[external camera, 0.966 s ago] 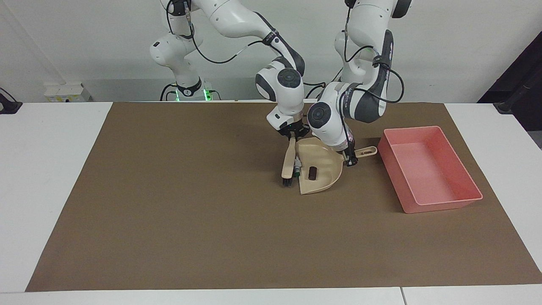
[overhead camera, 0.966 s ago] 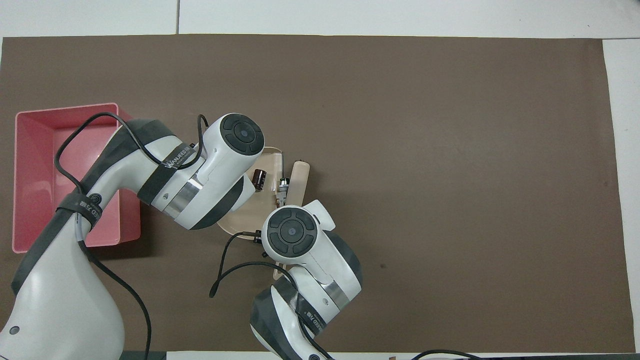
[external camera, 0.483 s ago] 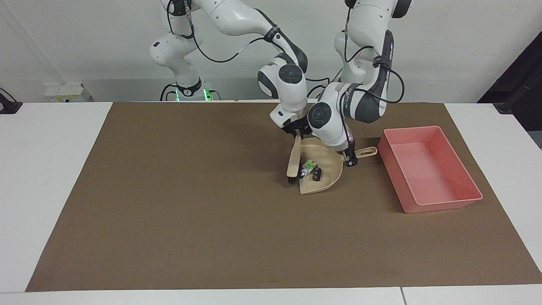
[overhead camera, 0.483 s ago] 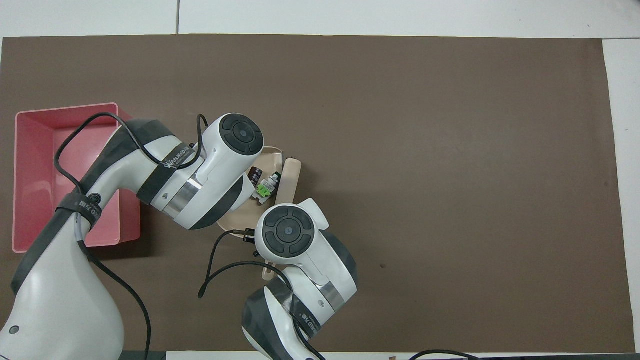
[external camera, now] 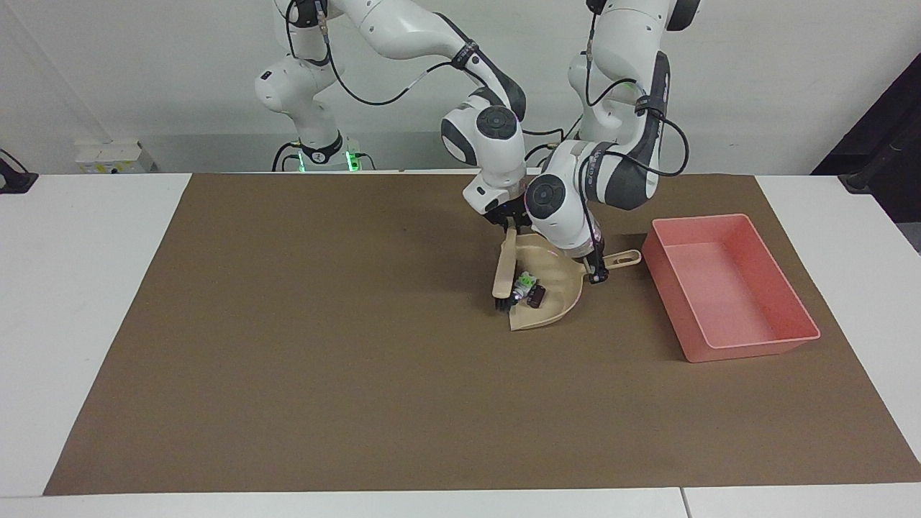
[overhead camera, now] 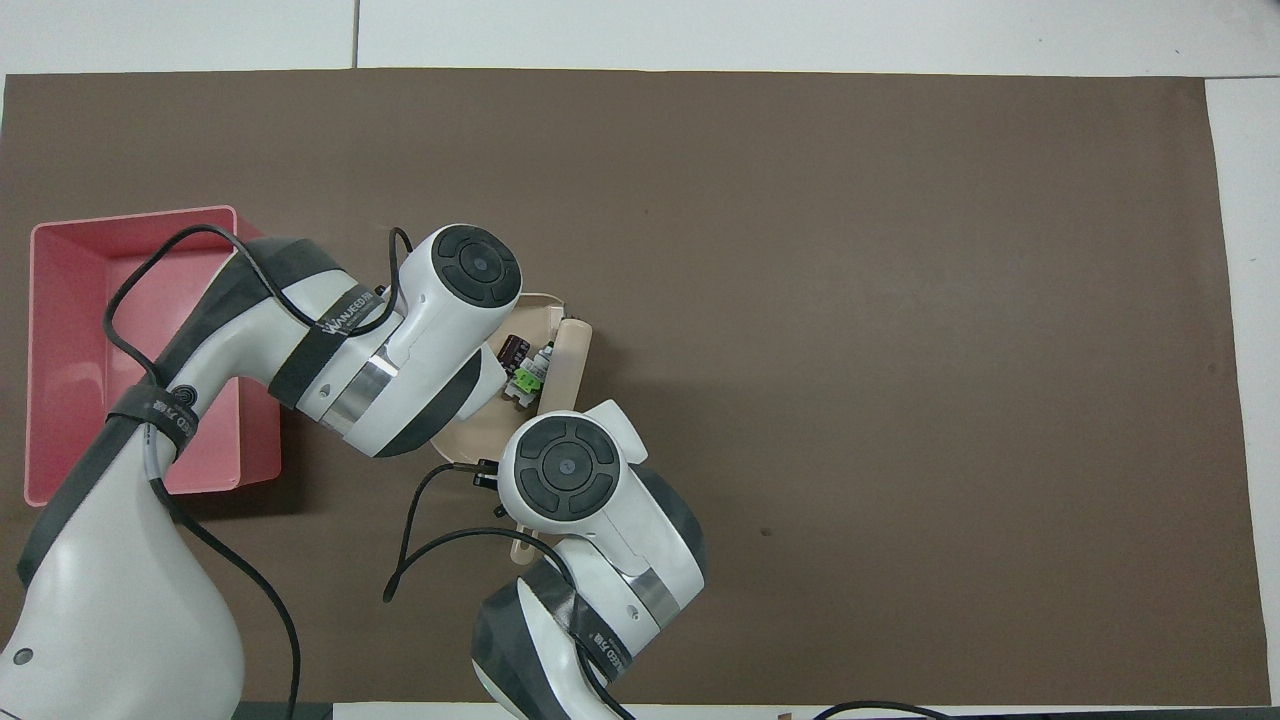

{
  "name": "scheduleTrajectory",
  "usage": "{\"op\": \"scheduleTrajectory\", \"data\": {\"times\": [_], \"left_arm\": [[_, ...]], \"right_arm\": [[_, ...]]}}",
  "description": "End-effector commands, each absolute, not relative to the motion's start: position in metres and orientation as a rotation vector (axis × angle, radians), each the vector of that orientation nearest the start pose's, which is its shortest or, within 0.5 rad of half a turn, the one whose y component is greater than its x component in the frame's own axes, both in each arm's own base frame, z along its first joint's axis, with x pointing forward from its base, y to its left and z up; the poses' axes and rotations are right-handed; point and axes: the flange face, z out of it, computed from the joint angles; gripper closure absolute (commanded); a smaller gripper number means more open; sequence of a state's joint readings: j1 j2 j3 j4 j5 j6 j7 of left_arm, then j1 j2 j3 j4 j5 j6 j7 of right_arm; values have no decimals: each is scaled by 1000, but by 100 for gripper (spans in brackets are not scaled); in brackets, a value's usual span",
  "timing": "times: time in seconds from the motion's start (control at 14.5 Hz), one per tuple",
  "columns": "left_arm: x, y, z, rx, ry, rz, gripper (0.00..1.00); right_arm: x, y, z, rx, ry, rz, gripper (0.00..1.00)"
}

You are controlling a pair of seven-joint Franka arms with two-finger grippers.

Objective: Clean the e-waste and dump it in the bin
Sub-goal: 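Return the brush to the table with the right gripper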

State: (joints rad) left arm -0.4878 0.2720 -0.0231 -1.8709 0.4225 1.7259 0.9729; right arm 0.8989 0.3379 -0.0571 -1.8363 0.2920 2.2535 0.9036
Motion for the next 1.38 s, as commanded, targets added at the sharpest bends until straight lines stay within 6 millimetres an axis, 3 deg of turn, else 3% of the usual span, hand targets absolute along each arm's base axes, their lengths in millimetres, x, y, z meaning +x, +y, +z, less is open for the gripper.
{"op": "scheduleTrajectory", "data": {"times": [0.0, 0.14, 0.41, 0.69, 0.9, 1.03, 1.31], "left_arm": [[519, -235, 355, -1926, 2051, 638, 100], [519, -231, 359, -1927, 2065, 621, 100], [526, -217, 375, -1955, 2114, 555, 100], [532, -195, 408, -1986, 2128, 470, 100], [533, -181, 426, -1996, 2163, 428, 100], [536, -162, 440, -2031, 2190, 384, 100], [544, -109, 465, -2084, 2259, 277, 100]], "right_arm": [[428, 484, 365, -2926, 346, 194, 100], [423, 465, 382, -2956, 242, 239, 100], [440, 378, 420, -2971, 121, 287, 100], [457, 298, 437, -3025, 50, 308, 100], [463, 243, 436, -3105, 21, 321, 100], [469, 194, 426, -3125, 16, 337, 100], [494, 48, 410, -3056, -103, 353, 100]]}}
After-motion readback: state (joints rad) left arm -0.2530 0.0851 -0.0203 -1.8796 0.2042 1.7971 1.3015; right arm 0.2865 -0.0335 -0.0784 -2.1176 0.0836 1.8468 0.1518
